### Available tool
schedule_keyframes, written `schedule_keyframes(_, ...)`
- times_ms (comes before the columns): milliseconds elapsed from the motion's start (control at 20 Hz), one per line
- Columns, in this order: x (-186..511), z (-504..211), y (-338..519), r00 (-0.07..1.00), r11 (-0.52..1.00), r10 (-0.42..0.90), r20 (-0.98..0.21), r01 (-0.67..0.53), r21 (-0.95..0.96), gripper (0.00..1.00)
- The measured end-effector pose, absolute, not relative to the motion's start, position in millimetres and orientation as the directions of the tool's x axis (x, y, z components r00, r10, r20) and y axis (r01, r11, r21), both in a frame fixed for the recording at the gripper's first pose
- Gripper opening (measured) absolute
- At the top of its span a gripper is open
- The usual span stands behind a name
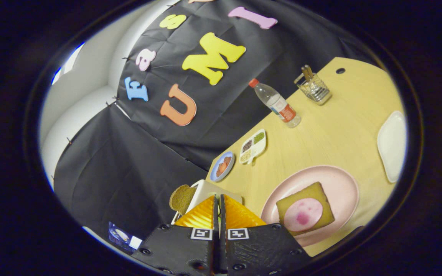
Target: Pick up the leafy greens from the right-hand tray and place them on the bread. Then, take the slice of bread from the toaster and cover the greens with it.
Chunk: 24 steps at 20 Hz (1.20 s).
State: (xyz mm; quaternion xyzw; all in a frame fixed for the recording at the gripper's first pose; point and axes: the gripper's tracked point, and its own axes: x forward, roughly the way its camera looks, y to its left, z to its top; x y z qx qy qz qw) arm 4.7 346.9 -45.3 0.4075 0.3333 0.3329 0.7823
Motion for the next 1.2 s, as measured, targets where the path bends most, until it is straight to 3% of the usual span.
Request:
schedule_keyframes(700, 44.9, -139.5, 264.6, 0.679, 0.624, 0.587, -0.44, -0.034, 0.781, 0.0)
schedule_keyframes(800, 41.0, -143.0, 259.9, 0.68, 0.642, 0.577, -0.452, -0.035, 0.766, 0.06)
schedule_keyframes(850, 39.7, -144.6, 259.8, 0.686, 0.654, 0.566, -0.457, -0.036, 0.755, 0.12)
schedule_keyframes(1100, 43.3, -131.9, 247.5, 0.75, 0.768, 0.473, -0.463, -0.094, 0.633, 0.78)
schedule_keyframes(1200, 42.1, -119.1, 242.7, 0.788, 0.822, 0.423, -0.448, -0.126, 0.555, 0.87)
